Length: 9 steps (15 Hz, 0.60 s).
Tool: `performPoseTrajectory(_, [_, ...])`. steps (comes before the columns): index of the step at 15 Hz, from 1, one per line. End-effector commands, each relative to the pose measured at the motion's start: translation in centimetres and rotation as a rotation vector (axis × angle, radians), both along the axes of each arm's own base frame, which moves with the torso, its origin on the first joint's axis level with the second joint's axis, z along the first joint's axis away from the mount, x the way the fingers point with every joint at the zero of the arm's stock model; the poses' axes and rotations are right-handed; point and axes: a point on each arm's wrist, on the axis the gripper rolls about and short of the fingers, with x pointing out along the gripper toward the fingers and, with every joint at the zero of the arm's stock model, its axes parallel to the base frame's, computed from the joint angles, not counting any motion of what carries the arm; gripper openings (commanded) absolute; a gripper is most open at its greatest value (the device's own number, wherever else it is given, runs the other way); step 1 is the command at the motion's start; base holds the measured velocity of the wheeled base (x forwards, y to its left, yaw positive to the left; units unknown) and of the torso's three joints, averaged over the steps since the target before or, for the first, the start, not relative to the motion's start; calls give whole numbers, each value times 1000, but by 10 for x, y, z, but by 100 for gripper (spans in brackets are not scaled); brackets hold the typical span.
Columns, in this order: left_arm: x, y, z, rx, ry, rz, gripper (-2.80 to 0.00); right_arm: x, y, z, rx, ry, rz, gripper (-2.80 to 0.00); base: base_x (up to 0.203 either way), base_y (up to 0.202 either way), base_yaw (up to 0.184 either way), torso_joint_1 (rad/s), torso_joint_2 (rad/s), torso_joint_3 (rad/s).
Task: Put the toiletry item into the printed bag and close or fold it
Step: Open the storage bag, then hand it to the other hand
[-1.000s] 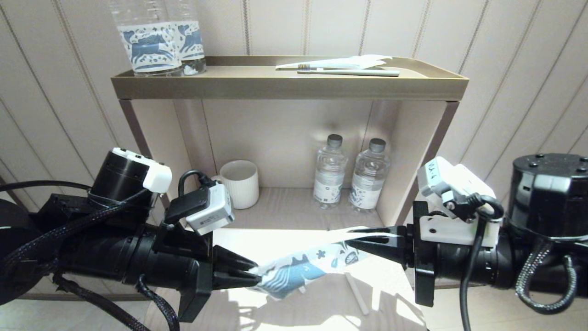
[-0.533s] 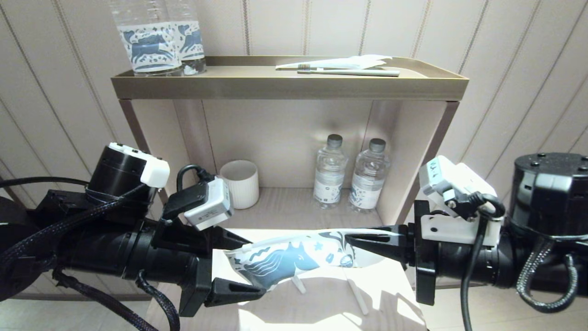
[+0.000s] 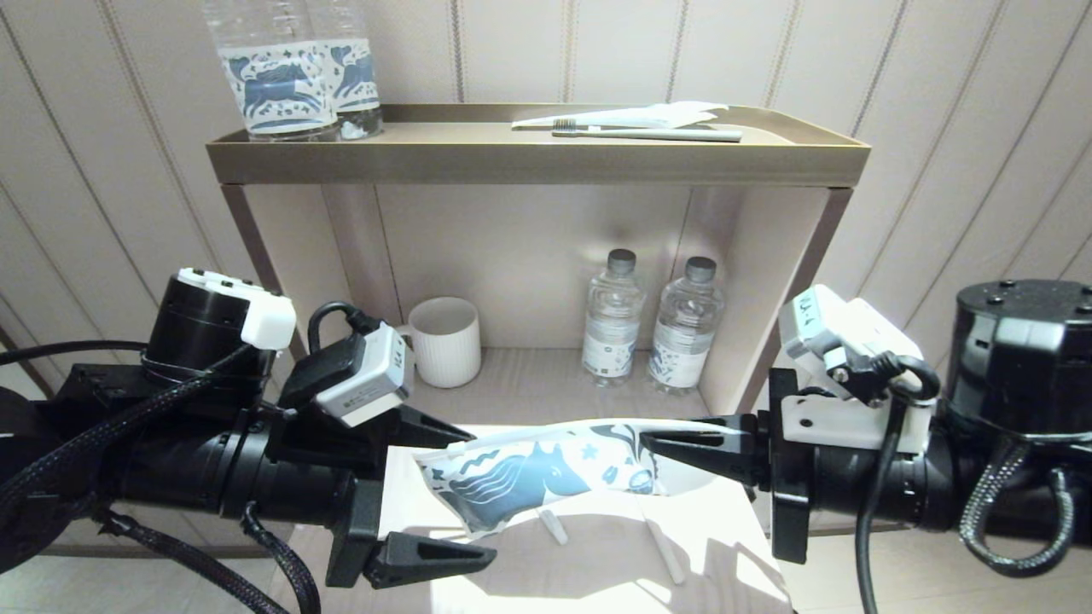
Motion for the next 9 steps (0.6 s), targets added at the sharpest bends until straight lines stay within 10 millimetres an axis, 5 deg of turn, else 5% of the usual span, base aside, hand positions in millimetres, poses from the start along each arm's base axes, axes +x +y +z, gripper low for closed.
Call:
performPoseTrajectory(1, [2, 3, -2, -3, 0, 9, 0, -1, 1, 0, 2, -3, 9, -280, 0, 0, 0, 0, 0, 0])
performPoseTrajectory(9, [17, 12, 5, -46, -5, 26, 0, -10, -5, 18, 42, -59, 10, -280, 0, 0, 0, 0, 0, 0])
